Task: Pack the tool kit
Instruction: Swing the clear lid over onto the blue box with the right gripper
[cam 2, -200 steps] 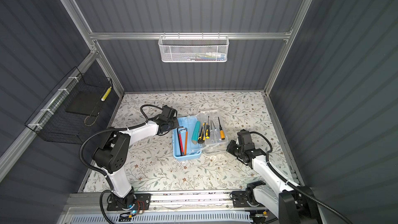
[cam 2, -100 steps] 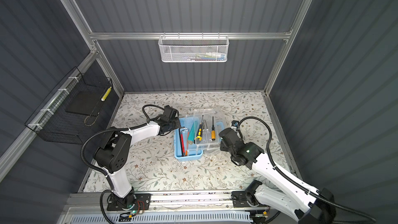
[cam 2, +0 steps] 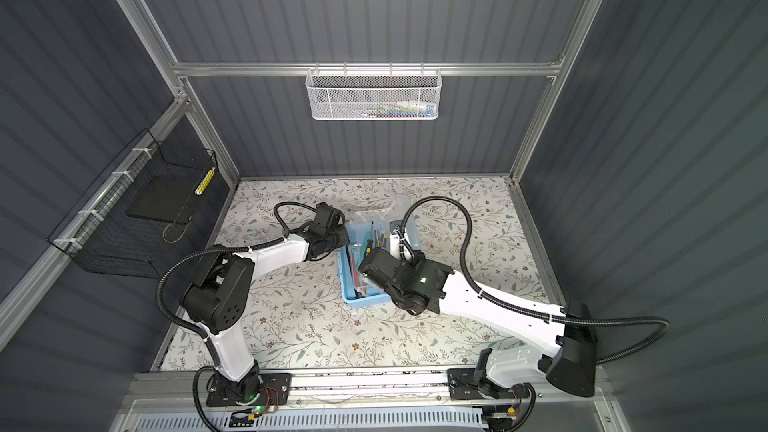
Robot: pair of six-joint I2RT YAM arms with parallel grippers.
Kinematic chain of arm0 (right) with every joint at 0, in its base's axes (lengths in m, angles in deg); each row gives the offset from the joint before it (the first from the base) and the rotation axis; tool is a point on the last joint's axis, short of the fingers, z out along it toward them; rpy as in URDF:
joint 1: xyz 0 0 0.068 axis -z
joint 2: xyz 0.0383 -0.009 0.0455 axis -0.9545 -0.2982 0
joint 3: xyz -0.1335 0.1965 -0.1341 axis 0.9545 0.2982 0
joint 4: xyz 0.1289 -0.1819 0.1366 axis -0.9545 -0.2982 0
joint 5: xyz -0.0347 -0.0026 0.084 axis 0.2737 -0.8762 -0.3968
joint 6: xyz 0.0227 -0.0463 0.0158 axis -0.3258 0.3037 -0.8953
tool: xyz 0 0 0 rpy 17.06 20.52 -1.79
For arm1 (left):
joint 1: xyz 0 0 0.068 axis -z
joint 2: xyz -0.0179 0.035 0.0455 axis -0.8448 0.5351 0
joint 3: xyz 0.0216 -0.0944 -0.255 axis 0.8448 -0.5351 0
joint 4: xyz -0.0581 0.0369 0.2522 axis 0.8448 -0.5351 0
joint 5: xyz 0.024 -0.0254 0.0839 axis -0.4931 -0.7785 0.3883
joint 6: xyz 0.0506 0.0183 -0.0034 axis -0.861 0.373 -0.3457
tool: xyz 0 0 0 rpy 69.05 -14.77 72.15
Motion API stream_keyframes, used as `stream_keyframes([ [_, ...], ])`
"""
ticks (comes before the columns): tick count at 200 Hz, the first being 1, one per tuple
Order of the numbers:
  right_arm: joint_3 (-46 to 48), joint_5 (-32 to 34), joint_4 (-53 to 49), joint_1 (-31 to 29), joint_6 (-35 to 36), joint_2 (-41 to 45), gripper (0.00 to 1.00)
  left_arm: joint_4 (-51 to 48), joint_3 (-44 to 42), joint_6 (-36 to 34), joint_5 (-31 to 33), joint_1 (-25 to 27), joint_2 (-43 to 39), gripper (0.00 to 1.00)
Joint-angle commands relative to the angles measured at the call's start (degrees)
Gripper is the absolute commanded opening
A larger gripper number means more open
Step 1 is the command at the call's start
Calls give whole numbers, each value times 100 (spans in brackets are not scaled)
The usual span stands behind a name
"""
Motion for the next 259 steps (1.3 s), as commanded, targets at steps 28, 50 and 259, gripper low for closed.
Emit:
stream_keyframes([
  [28,-455,-866,696,-433,-12,-727,0,226,-46,-36,-938,326,-148,0],
  [50,-675,-959,703,-604,15,-972,0,227,-34,26,-900,328,-100,0],
  [259,355,-2192,1689,-289,77,-54,16,-272,322,-101,-82,319,-331,59],
])
